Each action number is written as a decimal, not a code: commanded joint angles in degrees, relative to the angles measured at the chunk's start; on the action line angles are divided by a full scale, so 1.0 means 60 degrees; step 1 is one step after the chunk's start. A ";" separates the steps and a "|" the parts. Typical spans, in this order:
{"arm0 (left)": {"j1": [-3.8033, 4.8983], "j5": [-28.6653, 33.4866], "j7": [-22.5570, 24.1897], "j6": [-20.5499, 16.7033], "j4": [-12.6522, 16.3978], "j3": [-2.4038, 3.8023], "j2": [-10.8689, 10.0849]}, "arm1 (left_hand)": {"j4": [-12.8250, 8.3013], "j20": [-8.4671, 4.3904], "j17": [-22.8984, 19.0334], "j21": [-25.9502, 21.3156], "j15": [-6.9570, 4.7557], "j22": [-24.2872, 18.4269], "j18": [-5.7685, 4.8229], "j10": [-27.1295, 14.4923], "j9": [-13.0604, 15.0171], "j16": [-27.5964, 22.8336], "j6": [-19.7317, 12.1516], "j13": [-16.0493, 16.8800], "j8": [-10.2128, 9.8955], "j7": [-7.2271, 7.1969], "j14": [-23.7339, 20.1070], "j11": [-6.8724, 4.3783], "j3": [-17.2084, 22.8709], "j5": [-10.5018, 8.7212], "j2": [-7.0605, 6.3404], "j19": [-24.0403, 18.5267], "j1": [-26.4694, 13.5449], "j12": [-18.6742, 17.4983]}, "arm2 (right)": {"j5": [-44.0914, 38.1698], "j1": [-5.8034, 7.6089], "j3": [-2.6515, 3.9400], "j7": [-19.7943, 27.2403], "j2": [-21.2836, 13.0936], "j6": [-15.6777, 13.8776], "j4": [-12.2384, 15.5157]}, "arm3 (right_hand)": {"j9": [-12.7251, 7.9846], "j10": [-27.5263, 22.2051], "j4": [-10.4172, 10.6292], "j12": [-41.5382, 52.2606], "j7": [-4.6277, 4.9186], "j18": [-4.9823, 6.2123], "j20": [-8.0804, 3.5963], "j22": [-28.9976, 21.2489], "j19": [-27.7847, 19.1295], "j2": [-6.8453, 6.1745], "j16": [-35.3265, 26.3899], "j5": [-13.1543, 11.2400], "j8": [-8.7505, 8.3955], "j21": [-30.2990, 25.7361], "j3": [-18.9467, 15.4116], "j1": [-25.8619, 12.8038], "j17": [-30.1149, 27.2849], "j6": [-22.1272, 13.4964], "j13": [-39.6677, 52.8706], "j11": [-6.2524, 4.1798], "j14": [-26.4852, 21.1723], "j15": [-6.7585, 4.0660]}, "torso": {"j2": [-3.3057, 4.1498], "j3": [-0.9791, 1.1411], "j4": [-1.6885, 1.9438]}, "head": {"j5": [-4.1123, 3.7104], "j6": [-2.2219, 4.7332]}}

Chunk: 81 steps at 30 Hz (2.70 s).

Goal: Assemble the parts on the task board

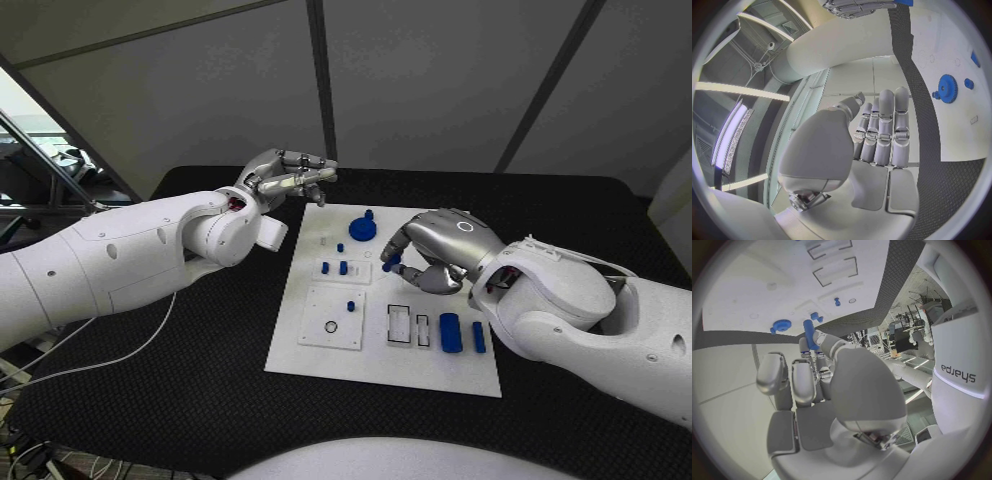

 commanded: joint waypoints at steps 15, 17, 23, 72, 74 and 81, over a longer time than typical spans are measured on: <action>0.0024 0.0041 -0.0040 0.0104 -0.0009 0.0009 0.0219 | -0.0053 0.0002 -0.0020 -0.0059 0.0018 -0.0014 -0.0039 -0.0098 -0.0009 -0.0068 -0.0059 -0.0006 0.0030 -0.0001 -0.0057 0.0024 0.0002 0.0009 0.0075 -0.0036 0.0048 0.0046 | 0.0668 -0.0148 -0.0819 0.0937 0.2062 0.0008 -0.1089 | -0.0032 0.0370 -0.0120 -0.0094 0.0104 -0.0075 0.0023 -0.0001 0.0061 0.0012 0.0053 0.0137 -0.0115 0.0069 0.0070 0.0030 -0.0022 -0.0049 0.0076 -0.0323 0.0420 -0.0030 | 0.0019 0.0014 -0.0006 | 0.0405 -0.0206; 0.0025 0.0041 -0.0050 0.0109 -0.0009 0.0009 0.0238 | -0.0052 0.0003 -0.0025 -0.0062 0.0023 -0.0017 -0.0041 -0.0113 -0.0011 -0.0069 -0.0073 -0.0007 0.0026 0.0006 -0.0059 0.0031 -0.0008 0.0006 0.0073 -0.0035 0.0040 0.0048 | 0.0690 -0.0201 -0.0870 0.1014 0.2177 0.0040 -0.1215 | -0.0033 0.0369 -0.0122 -0.0098 0.0106 -0.0075 0.0024 0.0000 0.0060 0.0012 0.0053 0.0142 -0.0118 0.0070 0.0072 0.0029 -0.0022 -0.0051 0.0077 -0.0321 0.0420 -0.0028 | 0.0008 0.0007 0.0001 | 0.0437 -0.0218; 0.0027 0.0041 -0.0060 0.0081 -0.0023 0.0009 0.0261 | -0.0056 0.0006 -0.0033 -0.0068 0.0031 -0.0023 -0.0043 -0.0148 -0.0015 -0.0070 -0.0107 -0.0011 0.0016 0.0019 -0.0061 0.0042 -0.0023 0.0004 0.0069 -0.0033 0.0034 0.0050 | 0.0811 -0.0288 -0.0964 0.1226 0.2386 0.0135 -0.1490 | -0.0040 0.0361 -0.0136 -0.0126 0.0117 -0.0076 0.0031 0.0013 0.0061 0.0012 0.0067 0.0181 -0.0133 0.0082 0.0084 0.0016 -0.0010 -0.0062 0.0083 -0.0311 0.0421 -0.0019 | -0.0001 0.0013 -0.0013 | 0.0528 -0.0255; 0.0027 0.0041 -0.0107 0.0116 -0.0096 0.0007 0.0324 | -0.0061 0.0015 -0.0054 -0.0084 0.0052 -0.0039 -0.0049 -0.0243 -0.0017 -0.0067 -0.0181 -0.0018 0.0007 0.0049 -0.0063 0.0072 -0.0059 0.0002 0.0076 -0.0026 0.0022 0.0059 | 0.0367 -0.0411 -0.1194 0.1055 0.2841 0.0986 -0.2054 | -0.0058 0.0340 -0.0188 -0.0219 0.0143 -0.0075 0.0055 0.0036 0.0044 -0.0006 0.0099 0.0313 -0.0178 0.0107 0.0092 -0.0048 0.0007 -0.0092 0.0106 -0.0282 0.0422 0.0006 | 0.0007 0.0016 -0.0017 | 0.0664 -0.0373; 0.0027 0.0041 -0.0112 0.0124 -0.0099 0.0007 0.0335 | -0.0061 0.0015 -0.0054 -0.0084 0.0052 -0.0039 -0.0049 -0.0243 -0.0017 -0.0067 -0.0181 -0.0018 0.0007 0.0049 -0.0063 0.0072 -0.0059 0.0002 0.0076 -0.0026 0.0022 0.0059 | 0.0354 -0.0414 -0.1221 0.1041 0.2884 0.1059 -0.2057 | -0.0064 0.0321 -0.0189 -0.0245 0.0150 -0.0073 0.0061 0.0033 0.0036 -0.0016 0.0099 0.0317 -0.0194 0.0105 0.0079 -0.0076 0.0003 -0.0109 0.0107 -0.0277 0.0421 0.0013 | 0.0001 0.0010 -0.0007 | 0.0653 -0.0373; 0.0027 0.0041 -0.0129 0.0137 -0.0101 0.0007 0.0331 | -0.0061 0.0015 -0.0054 -0.0084 0.0052 -0.0039 -0.0049 -0.0243 -0.0017 -0.0067 -0.0181 -0.0018 0.0007 0.0049 -0.0063 0.0072 -0.0059 0.0002 0.0076 -0.0026 0.0022 0.0059 | 0.0316 -0.0417 -0.1287 0.1011 0.2915 0.1013 -0.2087 | -0.0173 -0.0359 -0.0073 -0.0770 0.0353 -0.0036 0.0196 -0.0151 -0.0156 -0.0176 0.0089 0.0562 -0.0477 -0.0041 -0.0037 -0.0470 -0.0050 -0.0529 -0.0072 -0.0052 0.0392 0.0200 | 0.0000 0.0007 -0.0018 | 0.0662 -0.0370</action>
